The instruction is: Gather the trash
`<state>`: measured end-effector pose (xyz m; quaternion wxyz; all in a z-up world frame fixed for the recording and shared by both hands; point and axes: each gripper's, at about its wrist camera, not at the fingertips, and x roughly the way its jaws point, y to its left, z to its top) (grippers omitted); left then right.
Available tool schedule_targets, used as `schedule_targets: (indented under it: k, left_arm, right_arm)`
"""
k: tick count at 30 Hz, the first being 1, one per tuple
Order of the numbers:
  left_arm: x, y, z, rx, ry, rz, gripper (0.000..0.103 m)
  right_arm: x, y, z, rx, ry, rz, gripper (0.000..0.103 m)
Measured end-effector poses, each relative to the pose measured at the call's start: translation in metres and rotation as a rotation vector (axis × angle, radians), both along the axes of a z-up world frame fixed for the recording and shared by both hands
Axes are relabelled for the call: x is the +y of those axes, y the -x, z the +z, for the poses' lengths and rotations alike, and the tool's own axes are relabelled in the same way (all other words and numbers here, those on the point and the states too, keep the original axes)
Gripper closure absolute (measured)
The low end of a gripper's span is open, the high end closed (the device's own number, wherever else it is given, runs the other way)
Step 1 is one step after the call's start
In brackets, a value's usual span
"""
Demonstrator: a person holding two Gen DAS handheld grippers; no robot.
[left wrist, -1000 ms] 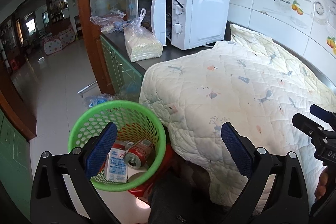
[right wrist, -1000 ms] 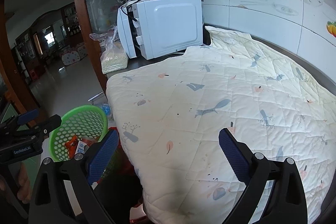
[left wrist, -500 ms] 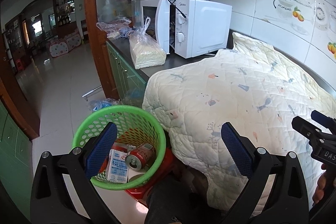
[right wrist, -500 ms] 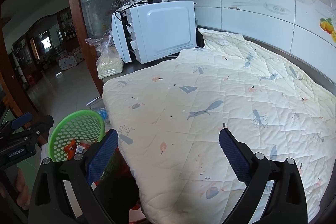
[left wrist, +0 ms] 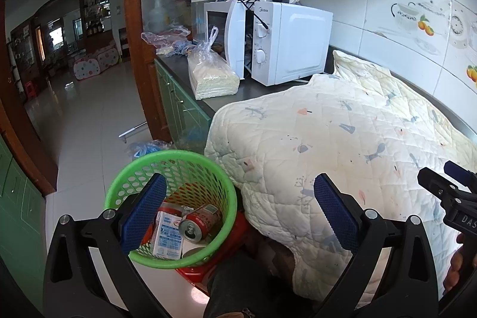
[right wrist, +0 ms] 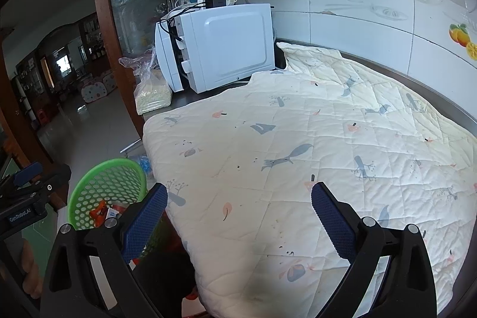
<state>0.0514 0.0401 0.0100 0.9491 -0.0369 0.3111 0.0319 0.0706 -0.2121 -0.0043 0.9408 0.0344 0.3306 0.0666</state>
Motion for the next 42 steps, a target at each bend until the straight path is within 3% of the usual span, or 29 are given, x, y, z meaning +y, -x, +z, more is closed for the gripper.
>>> schedule_targets:
  k: [42]
  left_arm:
    - [-0.0032,0.0006,0.0054,-0.014,0.010,-0.021,0.005]
  right_arm:
    - [-0.0025,0.0030,0.0025,-0.013,-0.002,-0.006,0.009]
